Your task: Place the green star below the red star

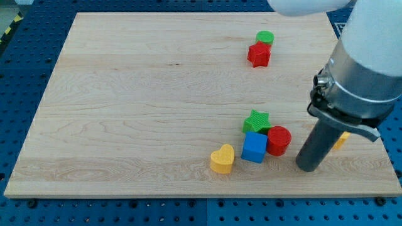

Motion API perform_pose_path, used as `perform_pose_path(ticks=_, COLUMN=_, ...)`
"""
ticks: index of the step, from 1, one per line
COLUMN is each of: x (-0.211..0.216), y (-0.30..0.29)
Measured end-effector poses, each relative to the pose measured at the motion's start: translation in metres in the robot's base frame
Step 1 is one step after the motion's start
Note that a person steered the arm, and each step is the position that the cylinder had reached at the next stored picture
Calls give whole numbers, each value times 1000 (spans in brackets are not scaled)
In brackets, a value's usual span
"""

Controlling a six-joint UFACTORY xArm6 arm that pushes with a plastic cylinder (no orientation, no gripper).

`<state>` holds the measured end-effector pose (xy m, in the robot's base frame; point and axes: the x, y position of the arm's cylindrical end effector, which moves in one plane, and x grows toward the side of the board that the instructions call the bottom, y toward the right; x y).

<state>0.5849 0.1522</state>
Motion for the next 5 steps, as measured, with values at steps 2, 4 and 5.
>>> perform_pose_path(ticks=2, x=-35, y=-60)
perform_pose_path(ticks=4, x=-127, y=-83)
perform_pose_path(ticks=5, x=-139, y=-83)
